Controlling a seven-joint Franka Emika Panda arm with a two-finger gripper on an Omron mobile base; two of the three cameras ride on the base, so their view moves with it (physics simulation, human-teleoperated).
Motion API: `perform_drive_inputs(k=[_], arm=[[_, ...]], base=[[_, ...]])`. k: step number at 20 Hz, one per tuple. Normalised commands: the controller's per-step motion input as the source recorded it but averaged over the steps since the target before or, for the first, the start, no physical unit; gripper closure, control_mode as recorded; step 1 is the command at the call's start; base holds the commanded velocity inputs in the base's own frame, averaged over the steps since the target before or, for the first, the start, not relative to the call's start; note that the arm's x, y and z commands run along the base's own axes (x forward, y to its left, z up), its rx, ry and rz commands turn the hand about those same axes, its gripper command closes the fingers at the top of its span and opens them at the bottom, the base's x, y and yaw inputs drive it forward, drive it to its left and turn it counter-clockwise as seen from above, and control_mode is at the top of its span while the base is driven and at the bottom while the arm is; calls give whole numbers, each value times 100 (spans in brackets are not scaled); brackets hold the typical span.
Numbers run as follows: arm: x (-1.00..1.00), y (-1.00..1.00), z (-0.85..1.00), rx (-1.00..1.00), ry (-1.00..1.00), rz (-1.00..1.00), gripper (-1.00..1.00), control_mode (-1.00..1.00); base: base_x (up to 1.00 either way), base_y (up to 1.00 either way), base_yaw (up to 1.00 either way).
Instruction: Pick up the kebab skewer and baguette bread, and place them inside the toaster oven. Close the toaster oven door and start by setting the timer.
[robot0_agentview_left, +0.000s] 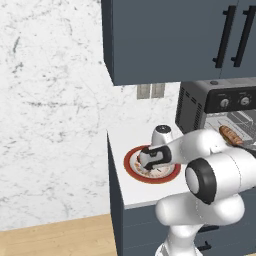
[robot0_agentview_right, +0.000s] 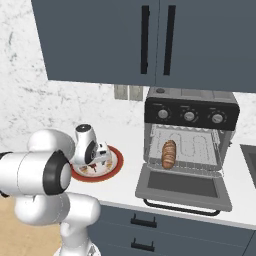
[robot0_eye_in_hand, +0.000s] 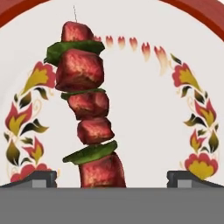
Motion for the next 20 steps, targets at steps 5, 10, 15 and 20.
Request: perform_drive_inputs(k=[5, 10, 15, 20], arm=[[20, 4, 0, 0, 0, 6, -100, -100], [12, 21, -13, 0, 0, 6, -100, -100], [-5, 12, -13, 0, 0, 1, 100, -100], [-12, 1, -7, 0, 1, 0, 100, -100]], base=[[0, 0, 0], [0, 0, 0], [0, 0, 0], [0, 0, 0]])
